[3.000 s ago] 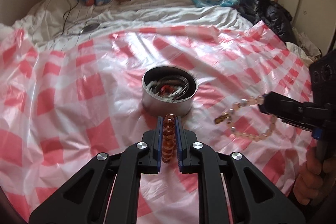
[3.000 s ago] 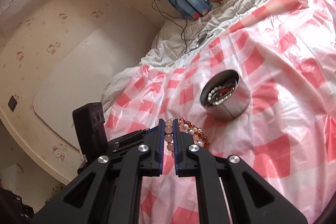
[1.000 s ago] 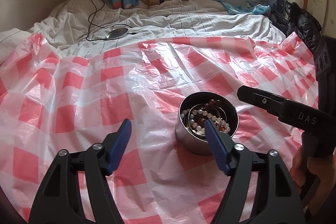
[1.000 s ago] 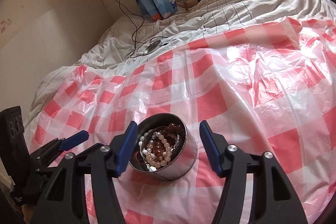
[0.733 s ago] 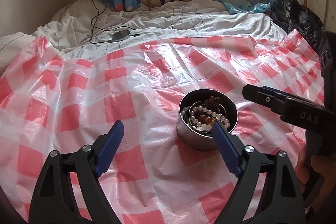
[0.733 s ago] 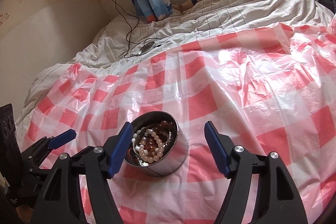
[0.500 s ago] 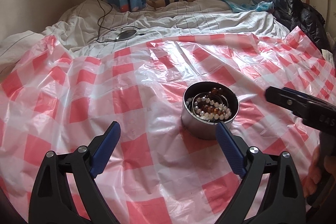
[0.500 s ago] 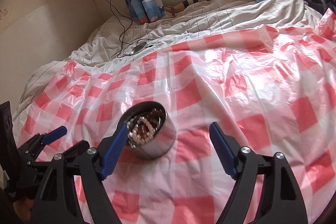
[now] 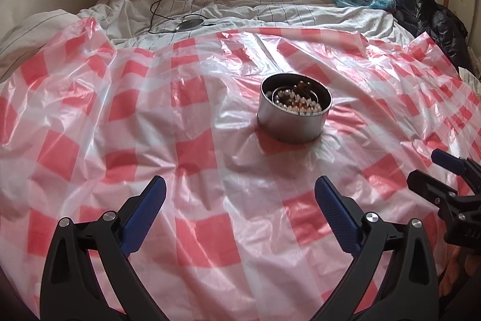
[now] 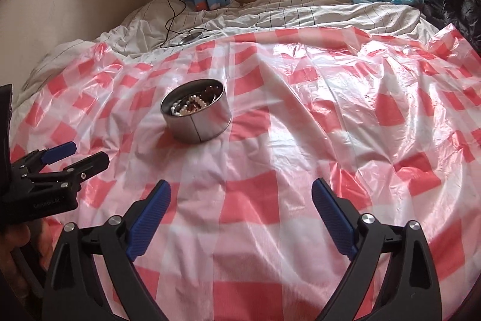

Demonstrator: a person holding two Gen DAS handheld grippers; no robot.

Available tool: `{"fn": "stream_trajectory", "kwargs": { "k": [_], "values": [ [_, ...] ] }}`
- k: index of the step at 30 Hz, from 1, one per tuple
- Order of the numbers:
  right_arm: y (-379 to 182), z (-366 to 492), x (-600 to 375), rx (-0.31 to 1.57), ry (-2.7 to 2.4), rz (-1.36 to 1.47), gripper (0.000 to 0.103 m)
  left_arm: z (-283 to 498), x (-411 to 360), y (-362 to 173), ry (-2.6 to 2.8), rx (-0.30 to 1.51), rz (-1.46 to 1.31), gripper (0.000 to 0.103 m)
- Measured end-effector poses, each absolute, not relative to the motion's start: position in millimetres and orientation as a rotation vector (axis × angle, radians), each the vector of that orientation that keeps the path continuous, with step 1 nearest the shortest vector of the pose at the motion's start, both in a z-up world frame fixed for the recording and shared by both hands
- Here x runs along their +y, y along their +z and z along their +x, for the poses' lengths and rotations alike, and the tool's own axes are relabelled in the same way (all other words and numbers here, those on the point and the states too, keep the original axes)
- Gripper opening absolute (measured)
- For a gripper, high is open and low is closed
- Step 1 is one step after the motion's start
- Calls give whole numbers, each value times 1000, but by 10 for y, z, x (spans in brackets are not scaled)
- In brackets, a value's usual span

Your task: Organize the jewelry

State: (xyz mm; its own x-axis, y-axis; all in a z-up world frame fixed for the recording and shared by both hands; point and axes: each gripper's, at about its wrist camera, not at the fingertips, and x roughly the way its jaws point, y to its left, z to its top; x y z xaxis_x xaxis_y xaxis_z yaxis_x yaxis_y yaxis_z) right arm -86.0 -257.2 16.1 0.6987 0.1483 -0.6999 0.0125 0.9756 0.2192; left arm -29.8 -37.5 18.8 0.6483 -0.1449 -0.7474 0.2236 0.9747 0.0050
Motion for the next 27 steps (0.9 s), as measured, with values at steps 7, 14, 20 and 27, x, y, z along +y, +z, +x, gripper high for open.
{"fn": "stream_trajectory", "kwargs": {
  "k": [7,14,20,27],
  "values": [
    [143,-865,-2522,795,72,216,94,-547,-343,85,-182,866,122,95],
    [111,-863,-2568,805,48,250,95,-563,-439,-14,-192,897,97,95],
    [65,-815,-2556,825,41,251,95,-493,-461,-88,-182,916,85,95],
    [35,-758,-2505,836,38,226,95,-413,-443,-128,-172,932,61,95]
  ]
}}
